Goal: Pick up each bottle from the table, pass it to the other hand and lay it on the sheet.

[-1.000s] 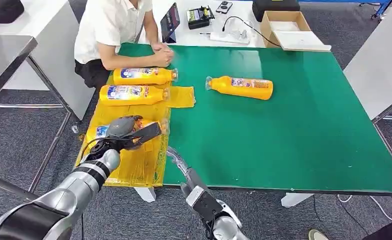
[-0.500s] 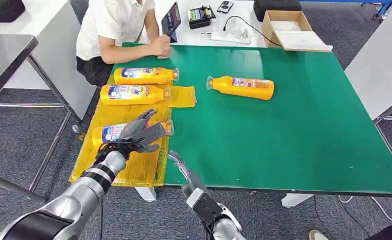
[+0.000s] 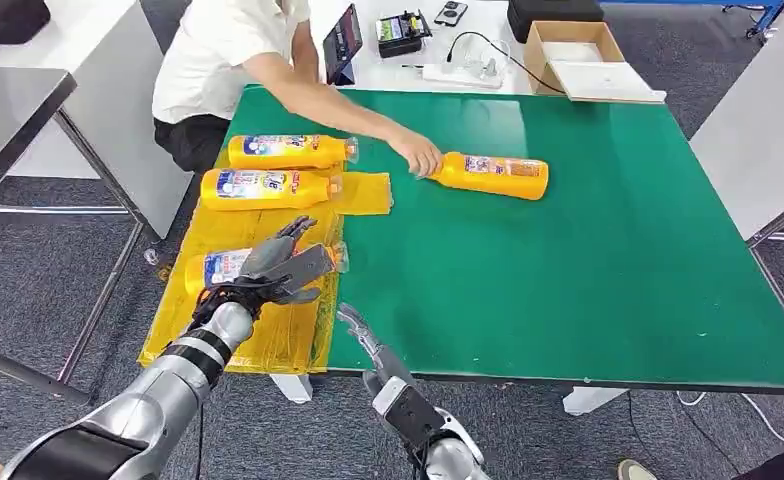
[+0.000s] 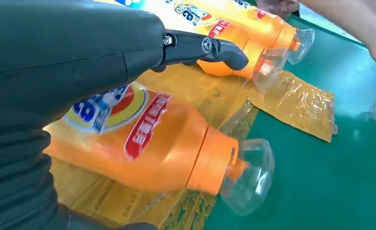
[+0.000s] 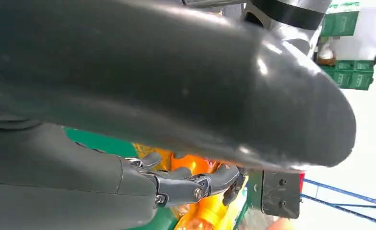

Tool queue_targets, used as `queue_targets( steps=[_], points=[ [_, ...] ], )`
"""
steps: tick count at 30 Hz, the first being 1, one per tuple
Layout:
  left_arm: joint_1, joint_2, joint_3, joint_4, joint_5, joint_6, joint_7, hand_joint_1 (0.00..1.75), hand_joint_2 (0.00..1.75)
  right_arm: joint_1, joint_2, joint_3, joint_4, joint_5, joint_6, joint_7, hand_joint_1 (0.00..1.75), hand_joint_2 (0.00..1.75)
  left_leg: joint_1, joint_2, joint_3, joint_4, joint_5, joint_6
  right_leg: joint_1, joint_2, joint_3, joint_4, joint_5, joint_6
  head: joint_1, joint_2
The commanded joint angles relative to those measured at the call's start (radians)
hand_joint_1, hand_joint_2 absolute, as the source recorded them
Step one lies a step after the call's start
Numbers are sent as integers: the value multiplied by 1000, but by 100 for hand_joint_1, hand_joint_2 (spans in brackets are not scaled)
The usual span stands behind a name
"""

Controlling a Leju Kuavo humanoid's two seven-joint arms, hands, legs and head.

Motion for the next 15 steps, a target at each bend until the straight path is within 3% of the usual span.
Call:
queue_targets(
  steps=[1, 3, 10, 12, 13, 14, 15],
  points=[
    [-3, -6, -12, -23, 60, 8, -57, 0, 175, -30, -10, -12, 52, -1, -4, -3, 0, 0, 0, 1, 3, -1, -1, 2, 1, -1, 3, -1, -1, -2, 0, 0],
    [58, -24, 7, -151, 173, 19, -129, 0, 175, -29, -11, -11, 57, 0, -11, -9, 0, 0, -1, 1, 3, -1, -1, 2, 0, -2, 3, -1, -1, -1, 0, 0],
    [438, -25, -48, -854, 671, 160, -314, 0, 175, 41, -45, -16, -3, 1, -86, -36, 0, 0, -1, 4, 2, -1, -2, 2, 0, 1, 1, -1, -1, -1, 0, 0],
    [508, 2, -84, -969, 703, 187, -343, 0, 175, 58, -58, -15, -24, -3, -96, -35, 0, 0, -2, 5, 7, -2, -5, 4, 0, 0, 5, -2, -4, -2, 0, 0],
    [646, -57, -2, -1138, 959, 216, -506, 0, 175, 49, -117, -57, -33, 246, -352, 121, 0, 175, -1, 4, 5, -1, -5, 3, 0, 0, 3, -1, -4, -1, 0, 0],
    [729, -24, -3, -1266, 1018, 243, -485, 0, 175, 8, -204, -99, -37, 309, -598, 155, 0, 175, -1, 4, 2, -1, -4, 2, -1, 1, 0, -1, -3, 1, 0, 0],
    [769, -3, 1, -1330, 1026, 247, -467, 0, 175, -19, -249, -147, -29, 274, -554, 121, 0, 175, -2, 8, 5, -2, -6, 4, -1, 4, 3, -3, -4, 2, 0, 0]
  ],
)
